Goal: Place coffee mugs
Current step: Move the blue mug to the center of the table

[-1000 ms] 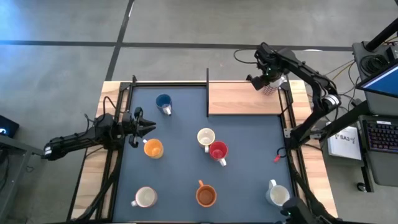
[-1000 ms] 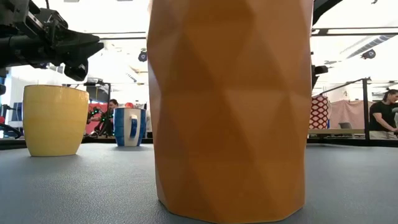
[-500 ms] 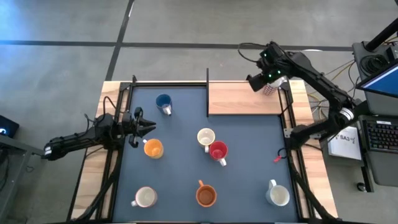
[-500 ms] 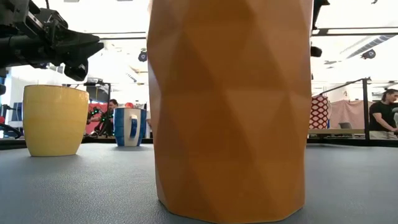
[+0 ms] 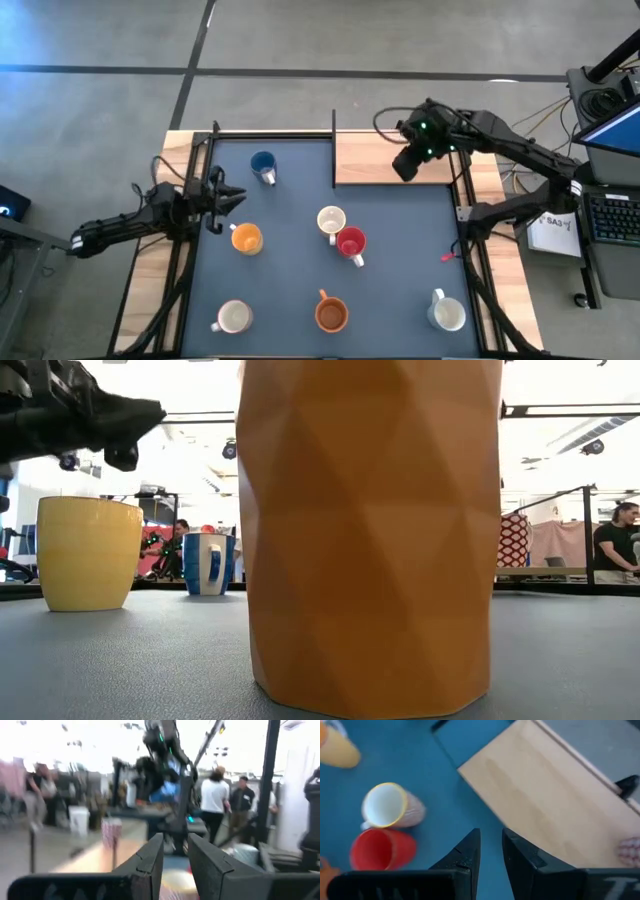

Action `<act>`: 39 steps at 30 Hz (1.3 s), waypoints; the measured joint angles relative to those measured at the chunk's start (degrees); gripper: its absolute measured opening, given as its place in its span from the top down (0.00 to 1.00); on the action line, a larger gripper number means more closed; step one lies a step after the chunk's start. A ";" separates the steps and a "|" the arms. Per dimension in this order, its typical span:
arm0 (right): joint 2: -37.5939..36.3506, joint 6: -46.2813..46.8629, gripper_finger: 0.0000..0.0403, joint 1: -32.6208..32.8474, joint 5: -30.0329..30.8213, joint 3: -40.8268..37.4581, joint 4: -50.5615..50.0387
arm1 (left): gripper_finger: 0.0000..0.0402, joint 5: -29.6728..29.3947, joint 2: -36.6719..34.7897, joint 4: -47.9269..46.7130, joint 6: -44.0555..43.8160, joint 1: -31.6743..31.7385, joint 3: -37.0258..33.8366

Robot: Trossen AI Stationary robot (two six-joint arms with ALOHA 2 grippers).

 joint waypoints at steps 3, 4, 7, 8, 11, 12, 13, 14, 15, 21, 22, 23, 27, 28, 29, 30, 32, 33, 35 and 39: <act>-0.01 1.20 0.83 3.36 1.48 -0.02 0.00 | 0.82 -1.39 0.01 4.91 -1.20 0.01 0.00; 0.14 1.71 0.83 4.31 2.58 -0.02 -0.02 | 0.82 -1.43 0.01 5.78 -2.53 0.01 0.02; 0.54 2.78 0.83 6.44 4.24 -0.02 -0.30 | 0.82 -1.48 0.07 8.97 -3.94 0.01 0.02; 0.60 3.07 0.83 6.95 4.42 -0.02 -0.25 | 0.82 -1.91 0.10 10.62 -3.10 0.04 0.02; 0.88 3.40 0.83 7.94 4.42 -0.02 -0.27 | 0.82 -6.02 0.14 13.74 -0.79 0.06 0.04; 0.94 3.40 0.83 8.15 4.42 -0.02 -0.33 | 0.82 -7.07 0.14 13.26 -2.15 0.06 0.04; 1.01 3.38 0.83 8.22 4.42 -0.02 -0.33 | 0.82 -7.66 0.39 11.97 -3.76 0.06 0.04; 1.13 3.38 0.83 8.22 4.42 -0.04 -0.27 | 0.82 -7.79 0.95 10.49 -5.07 0.06 0.04; 1.22 3.38 0.83 8.22 4.44 -0.04 -0.22 | 0.82 -7.55 1.71 8.76 -6.30 0.06 0.04; 1.46 3.31 0.83 8.20 4.54 -0.04 -0.25 | 0.82 -6.87 10.64 5.00 -11.24 0.06 0.43; 1.46 3.34 0.83 8.20 4.55 -0.04 -0.26 | 0.82 -6.85 12.64 4.70 -11.85 0.06 0.95; 1.46 3.34 0.83 8.20 4.53 -0.04 -0.26 | 0.82 -6.83 14.49 4.65 -12.24 0.06 1.41; 1.46 3.34 0.83 8.20 4.51 -0.04 -0.33 | 0.82 -5.46 22.14 3.95 -13.62 0.04 4.58; 1.48 3.34 0.82 8.20 4.51 -0.04 -0.33 | 0.82 -5.34 23.94 3.50 -13.96 0.04 5.62; 1.50 3.34 0.82 8.20 4.49 -0.04 -0.40 | 0.82 -5.30 25.75 2.80 -14.13 0.04 6.76; 1.52 3.28 0.82 8.20 4.48 -0.04 -0.46 | 0.82 -5.30 27.32 1.50 -14.16 0.04 7.93; 1.53 2.98 0.81 8.20 4.48 -0.04 -0.46 | 0.82 -5.30 30.57 -1.72 -13.48 0.04 10.48; 1.53 2.86 0.81 8.20 4.48 -0.04 -0.48 | 0.82 -5.36 32.16 -3.72 -13.22 0.04 11.89; 1.53 2.86 0.80 8.20 4.47 -0.04 -0.53 | 0.82 -7.20 35.15 -8.99 -12.45 0.04 15.03; 1.53 2.83 0.79 8.20 4.46 -0.15 -1.13 | 0.82 -13.24 40.48 -22.66 -9.24 0.06 22.26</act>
